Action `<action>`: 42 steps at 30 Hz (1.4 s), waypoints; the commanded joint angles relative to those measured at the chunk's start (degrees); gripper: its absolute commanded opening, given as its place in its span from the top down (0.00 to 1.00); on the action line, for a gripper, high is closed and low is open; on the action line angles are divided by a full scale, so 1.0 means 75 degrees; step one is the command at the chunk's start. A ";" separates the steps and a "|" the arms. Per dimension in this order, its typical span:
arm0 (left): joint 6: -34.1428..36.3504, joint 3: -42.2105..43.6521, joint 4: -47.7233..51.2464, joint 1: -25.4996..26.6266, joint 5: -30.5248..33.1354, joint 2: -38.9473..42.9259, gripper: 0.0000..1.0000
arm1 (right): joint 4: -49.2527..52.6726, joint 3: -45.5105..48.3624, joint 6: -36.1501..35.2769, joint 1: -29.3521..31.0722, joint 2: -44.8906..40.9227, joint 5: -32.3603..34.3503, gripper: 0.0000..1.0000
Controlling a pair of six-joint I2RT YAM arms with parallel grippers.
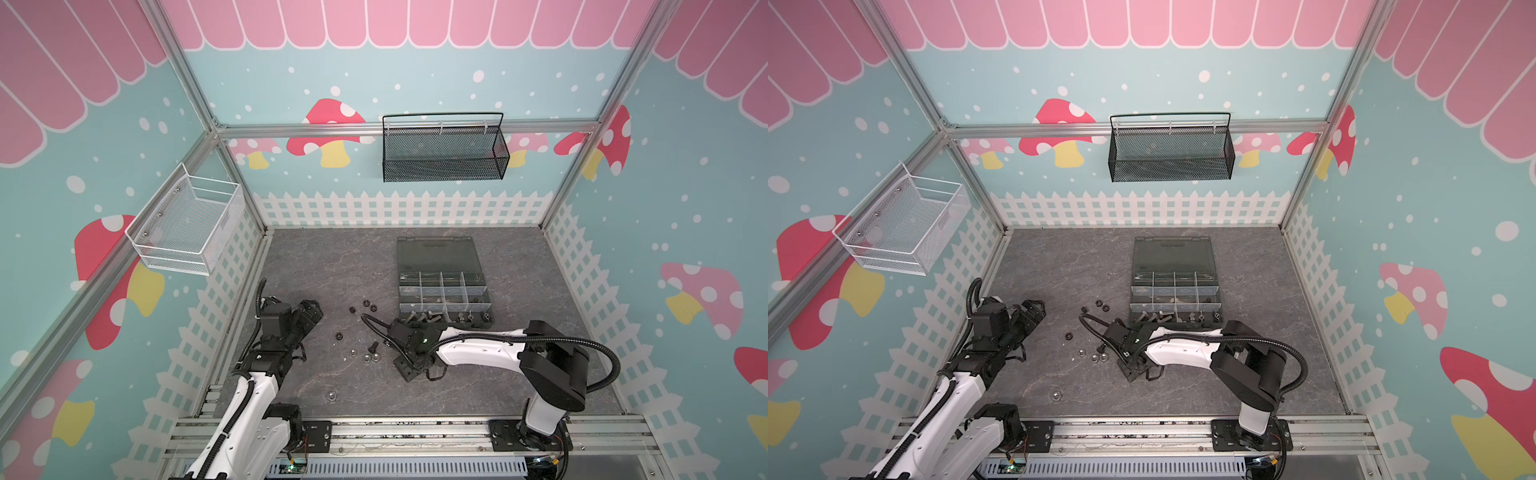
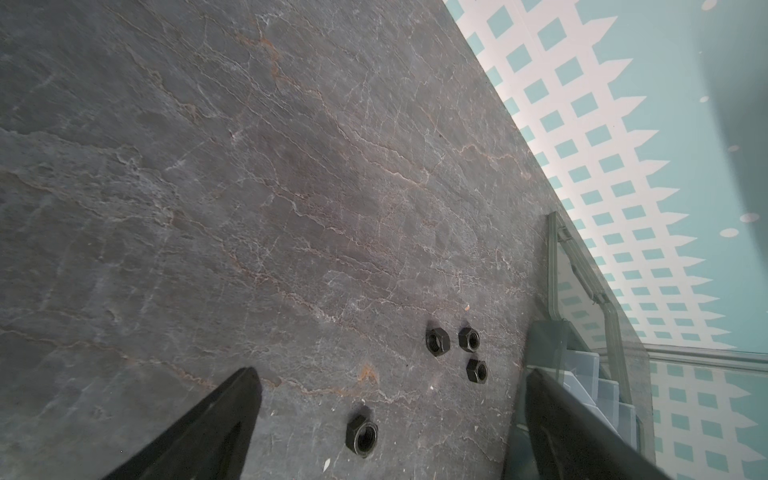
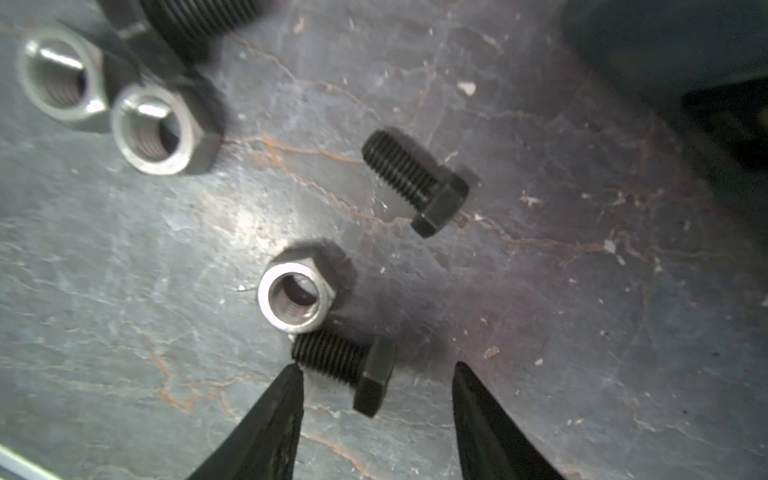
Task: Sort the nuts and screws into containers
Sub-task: 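Lower the right gripper around a black bolt beside a silver nut, then close the right gripper on the black bolt and lift it toward the box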
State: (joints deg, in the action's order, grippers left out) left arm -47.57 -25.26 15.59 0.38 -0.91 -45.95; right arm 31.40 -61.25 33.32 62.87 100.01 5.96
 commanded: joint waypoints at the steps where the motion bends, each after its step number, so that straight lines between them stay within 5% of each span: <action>1: 0.0017 0.0097 -0.0005 -0.0039 0.0080 0.0007 0.00 | -0.0026 -0.0276 -0.0165 0.0079 0.0150 0.0093 0.39; 18: 0.0012 0.0102 -0.0017 -0.0046 0.0062 -0.0004 0.00 | 0.0624 -0.0309 0.0276 0.0067 0.0591 0.0646 0.43; 42: 0.0015 0.0122 -0.0017 -0.0040 0.0071 0.0033 0.00 | 0.0583 -0.0244 0.0581 0.0065 0.0425 0.0483 0.70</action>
State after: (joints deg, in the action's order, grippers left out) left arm -47.57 -24.75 15.59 0.38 -0.91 -45.95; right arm 33.23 -63.44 36.95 63.16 103.42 8.99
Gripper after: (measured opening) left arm 0.991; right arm 0.359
